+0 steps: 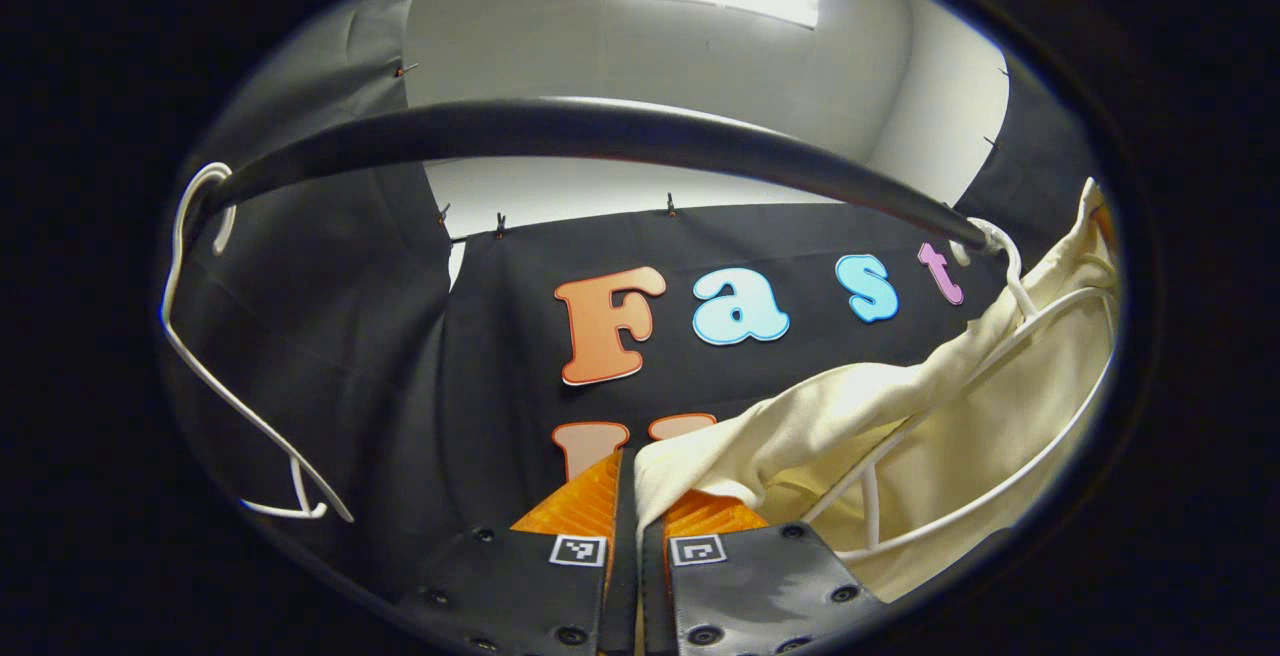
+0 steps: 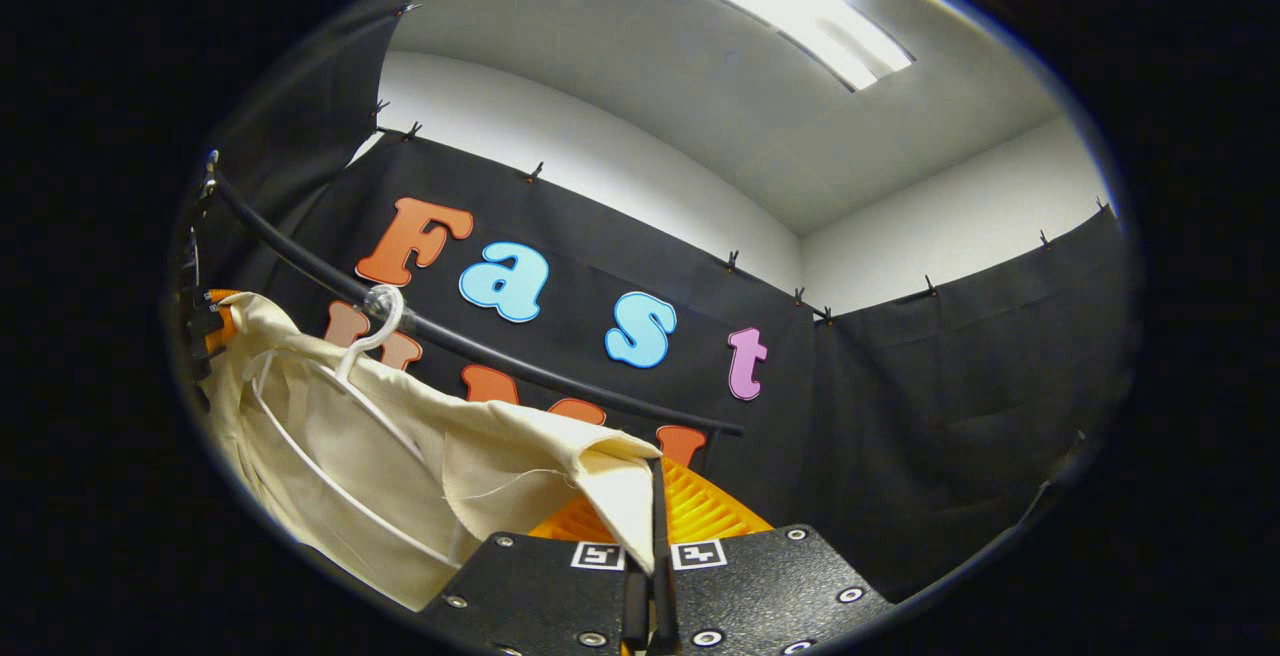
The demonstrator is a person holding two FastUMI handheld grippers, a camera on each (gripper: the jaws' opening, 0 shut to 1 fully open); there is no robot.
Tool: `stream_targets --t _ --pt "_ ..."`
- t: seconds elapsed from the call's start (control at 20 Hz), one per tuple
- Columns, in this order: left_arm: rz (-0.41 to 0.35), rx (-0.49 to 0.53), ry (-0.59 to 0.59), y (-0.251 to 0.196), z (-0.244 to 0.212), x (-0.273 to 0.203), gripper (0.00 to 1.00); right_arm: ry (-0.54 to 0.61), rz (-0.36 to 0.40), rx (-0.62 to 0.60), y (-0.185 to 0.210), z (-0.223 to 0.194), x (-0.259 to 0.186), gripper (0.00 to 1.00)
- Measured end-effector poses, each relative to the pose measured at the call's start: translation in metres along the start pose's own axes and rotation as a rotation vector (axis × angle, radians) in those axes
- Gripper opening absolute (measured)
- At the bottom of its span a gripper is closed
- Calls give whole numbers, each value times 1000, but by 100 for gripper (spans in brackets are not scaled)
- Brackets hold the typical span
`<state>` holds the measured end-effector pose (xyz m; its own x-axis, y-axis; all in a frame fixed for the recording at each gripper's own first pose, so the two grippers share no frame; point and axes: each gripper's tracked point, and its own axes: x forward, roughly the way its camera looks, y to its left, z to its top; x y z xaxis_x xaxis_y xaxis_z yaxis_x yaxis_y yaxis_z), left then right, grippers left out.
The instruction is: Grasp the clothes on the hanger with both hands and then place them into the laundry hamper below.
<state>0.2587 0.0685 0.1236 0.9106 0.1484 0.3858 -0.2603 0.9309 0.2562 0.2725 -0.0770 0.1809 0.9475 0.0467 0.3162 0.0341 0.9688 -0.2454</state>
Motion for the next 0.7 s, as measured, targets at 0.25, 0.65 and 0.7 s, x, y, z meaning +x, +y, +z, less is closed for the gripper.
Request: stream_targets --t 0.25,0.65,0.7 --pt "-31 -46 28 -20 -18 28 9 37 29 3 -1 -32 42 2" --pt "-61 -80 180 -33 -93 41 10 157 83 49 27 -112 24 2" --pt "-59 -80 187 -30 -99 30 10 169 86 52 32 -119 17 2"
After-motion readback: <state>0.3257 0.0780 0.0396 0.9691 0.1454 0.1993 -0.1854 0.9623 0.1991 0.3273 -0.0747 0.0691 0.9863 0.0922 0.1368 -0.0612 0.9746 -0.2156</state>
